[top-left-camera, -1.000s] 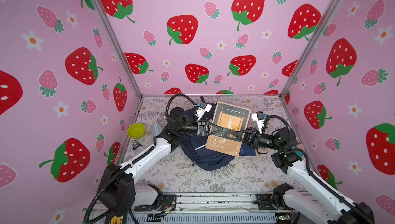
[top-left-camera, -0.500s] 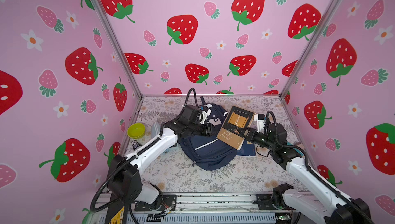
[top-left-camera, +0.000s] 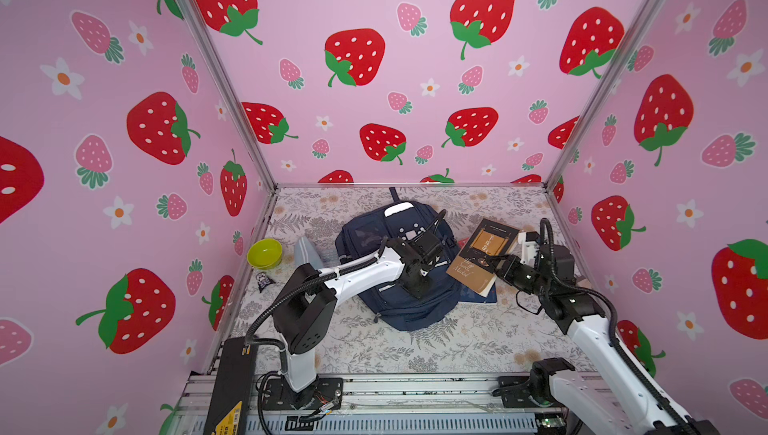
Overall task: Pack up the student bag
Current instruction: 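Lower the brown book into the backpack opening with the right gripper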
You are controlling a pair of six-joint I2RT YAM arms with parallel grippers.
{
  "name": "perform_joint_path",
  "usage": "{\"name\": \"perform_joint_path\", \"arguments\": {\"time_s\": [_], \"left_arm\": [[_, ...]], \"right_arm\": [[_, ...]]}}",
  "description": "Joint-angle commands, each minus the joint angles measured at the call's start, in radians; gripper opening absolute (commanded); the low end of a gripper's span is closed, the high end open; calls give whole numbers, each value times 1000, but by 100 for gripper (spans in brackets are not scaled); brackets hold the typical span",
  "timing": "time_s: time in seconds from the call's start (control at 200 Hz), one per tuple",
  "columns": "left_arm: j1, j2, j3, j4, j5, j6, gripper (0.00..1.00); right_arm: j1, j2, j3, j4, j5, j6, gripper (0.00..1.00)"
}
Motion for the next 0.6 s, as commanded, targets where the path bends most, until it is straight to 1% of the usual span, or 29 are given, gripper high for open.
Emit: {"name": "perform_joint_path", "arguments": {"time_s": [0.0, 0.045, 0.115, 0.135, 0.235, 0.305, 0.375, 0.42, 0.52, 0.58, 0.595], "left_arm": [[-10, 20, 70, -45, -95, 30, 29], [-12, 19, 84, -44, -98, 32, 17], [-12, -2, 105, -29, -116, 43, 7], [-12, -11, 114, -21, -126, 47, 0], [-2, -69, 152, 33, -159, 73, 0], [17, -118, 172, 81, -134, 81, 0], [59, -166, 177, 135, -38, 74, 0], [95, -187, 180, 160, 34, 49, 0], [192, -211, 179, 205, 289, -24, 0], [233, -228, 146, 262, 415, -64, 0], [242, -235, 134, 280, 441, -74, 0]], "right_arm": [[-8, -44, 61, -59, 1, -42, 0], [-8, -53, 74, -98, 11, -57, 0], [-8, -69, 90, -151, 18, -77, 0], [-8, -75, 93, -162, 18, -81, 0], [-8, -106, 100, -198, 4, -82, 0], [-7, -125, 103, -204, -29, -76, 0], [-6, -146, 99, -203, -66, -67, 0], [-6, -161, 97, -208, -74, -64, 0], [-2, -188, 81, -203, -97, -39, 0], [8, -204, 33, -140, -132, 23, 0], [15, -209, 18, -101, -140, 42, 0]]}}
